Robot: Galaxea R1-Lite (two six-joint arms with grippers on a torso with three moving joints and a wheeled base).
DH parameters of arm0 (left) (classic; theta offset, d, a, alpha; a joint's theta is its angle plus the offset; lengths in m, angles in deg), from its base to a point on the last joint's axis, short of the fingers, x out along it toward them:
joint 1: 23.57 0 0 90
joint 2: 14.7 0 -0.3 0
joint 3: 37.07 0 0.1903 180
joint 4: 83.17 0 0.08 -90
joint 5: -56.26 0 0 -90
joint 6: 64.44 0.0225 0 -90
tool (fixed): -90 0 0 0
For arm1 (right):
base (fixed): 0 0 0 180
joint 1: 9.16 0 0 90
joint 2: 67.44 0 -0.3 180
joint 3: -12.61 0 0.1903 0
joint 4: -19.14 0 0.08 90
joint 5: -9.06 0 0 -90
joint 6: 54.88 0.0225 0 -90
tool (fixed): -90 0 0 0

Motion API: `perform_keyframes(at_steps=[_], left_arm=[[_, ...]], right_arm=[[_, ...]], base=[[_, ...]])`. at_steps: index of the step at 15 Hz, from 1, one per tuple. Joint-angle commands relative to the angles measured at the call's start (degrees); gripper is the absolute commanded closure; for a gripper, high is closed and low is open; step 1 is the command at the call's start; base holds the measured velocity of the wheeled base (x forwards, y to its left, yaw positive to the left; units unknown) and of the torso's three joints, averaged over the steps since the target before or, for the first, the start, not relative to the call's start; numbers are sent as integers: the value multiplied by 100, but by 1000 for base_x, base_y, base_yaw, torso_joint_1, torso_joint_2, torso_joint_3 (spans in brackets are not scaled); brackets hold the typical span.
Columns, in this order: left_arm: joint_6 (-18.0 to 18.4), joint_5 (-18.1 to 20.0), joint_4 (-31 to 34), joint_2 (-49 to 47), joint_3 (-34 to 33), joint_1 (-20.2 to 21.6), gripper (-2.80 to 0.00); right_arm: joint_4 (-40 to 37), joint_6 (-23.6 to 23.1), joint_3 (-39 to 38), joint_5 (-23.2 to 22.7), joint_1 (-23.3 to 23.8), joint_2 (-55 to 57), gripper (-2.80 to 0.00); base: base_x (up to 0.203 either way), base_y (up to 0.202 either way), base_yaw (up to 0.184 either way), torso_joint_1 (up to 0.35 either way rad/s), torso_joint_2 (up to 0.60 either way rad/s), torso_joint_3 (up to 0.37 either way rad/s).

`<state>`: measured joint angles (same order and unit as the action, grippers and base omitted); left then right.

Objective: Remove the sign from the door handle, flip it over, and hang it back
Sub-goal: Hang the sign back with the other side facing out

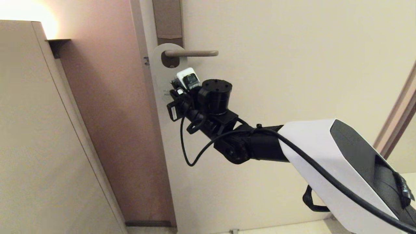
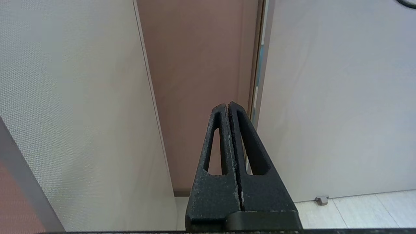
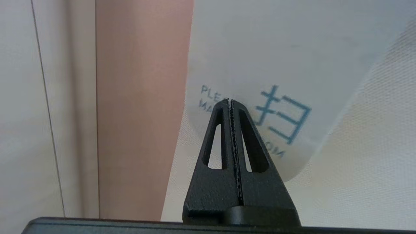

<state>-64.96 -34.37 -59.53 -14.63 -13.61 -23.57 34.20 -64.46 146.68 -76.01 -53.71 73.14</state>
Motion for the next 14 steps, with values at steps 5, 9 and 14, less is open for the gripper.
perform_keyframes(at_steps=[5, 9, 14], left_arm=[[-2, -8, 0, -7, -1, 0, 0], [-2, 1, 0, -7, -1, 0, 0], [-2, 1, 0, -7, -1, -4, 0]], right_arm=[[7, -28, -1468, -9, -14, -1373, 0], [13, -94, -3171, 8, -11, -2675, 0], [16, -165, -4927, 256, 367, -4142, 0]], base=[[0, 0, 0, 0, 0, 0], [0, 0, 0, 0, 0, 0], [0, 0, 0, 0, 0, 0]])
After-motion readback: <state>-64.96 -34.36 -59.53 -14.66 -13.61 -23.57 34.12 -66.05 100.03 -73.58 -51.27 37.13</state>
